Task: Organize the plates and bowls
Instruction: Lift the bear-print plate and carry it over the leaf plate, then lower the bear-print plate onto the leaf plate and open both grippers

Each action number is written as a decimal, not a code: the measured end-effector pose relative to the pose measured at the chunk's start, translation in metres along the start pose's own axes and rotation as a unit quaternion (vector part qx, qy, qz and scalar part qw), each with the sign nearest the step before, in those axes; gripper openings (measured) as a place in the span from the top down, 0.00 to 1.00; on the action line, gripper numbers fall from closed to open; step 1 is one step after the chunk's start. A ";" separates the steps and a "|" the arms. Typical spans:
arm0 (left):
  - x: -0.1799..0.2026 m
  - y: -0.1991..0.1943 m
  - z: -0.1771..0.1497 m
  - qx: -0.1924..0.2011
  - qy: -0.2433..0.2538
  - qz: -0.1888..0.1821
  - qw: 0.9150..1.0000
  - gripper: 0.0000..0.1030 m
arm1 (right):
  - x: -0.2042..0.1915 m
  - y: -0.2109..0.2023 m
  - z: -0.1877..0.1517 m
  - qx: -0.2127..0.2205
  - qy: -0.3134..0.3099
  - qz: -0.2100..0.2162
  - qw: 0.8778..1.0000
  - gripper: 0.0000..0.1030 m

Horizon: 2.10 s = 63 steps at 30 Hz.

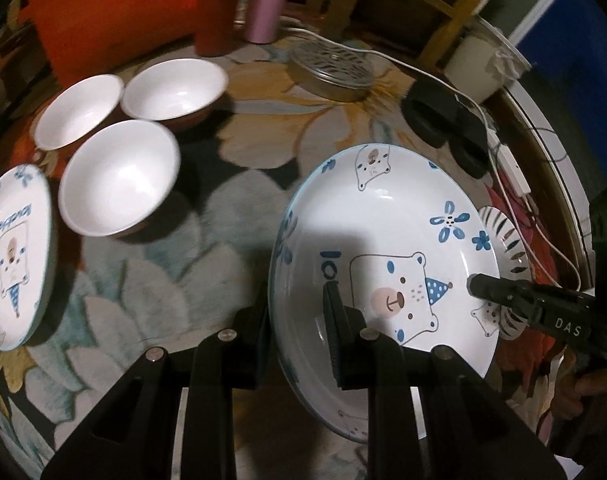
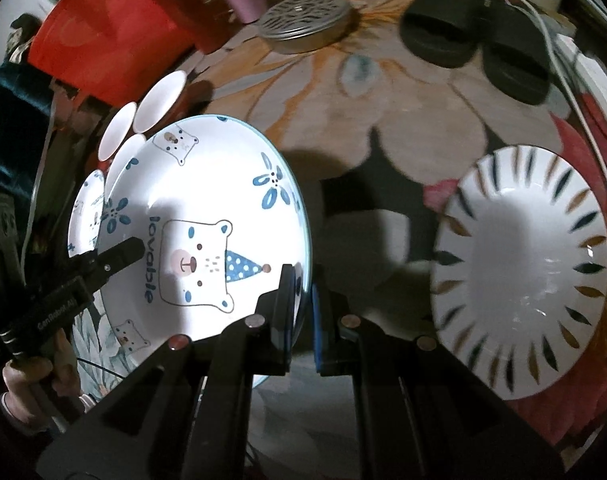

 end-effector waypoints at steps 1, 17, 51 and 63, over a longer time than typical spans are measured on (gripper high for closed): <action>0.006 0.003 0.000 -0.002 0.003 -0.003 1.000 0.77 | 0.006 -0.003 -0.001 0.001 0.004 -0.004 1.000 0.92; 0.093 0.034 -0.002 -0.018 0.056 -0.034 0.998 0.77 | 0.084 -0.036 -0.003 0.010 0.055 -0.052 0.997 0.92; 0.221 0.090 -0.041 -0.065 0.132 -0.066 0.987 0.77 | 0.206 -0.071 -0.023 0.016 0.134 -0.127 0.983 0.92; 0.228 0.106 -0.048 -0.079 0.138 -0.052 0.986 0.77 | 0.224 -0.063 -0.025 0.008 0.135 -0.136 0.981 0.90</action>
Point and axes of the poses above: each gripper's, at about its wrist camera, not at the fingertips, and y roughly the way its jaws point, x to its right, z to its top, the point moved 8 cm from there along y, roughly the way its jaws point, and after that the axes turned 14 degrees about x, right-handed, at the moved point
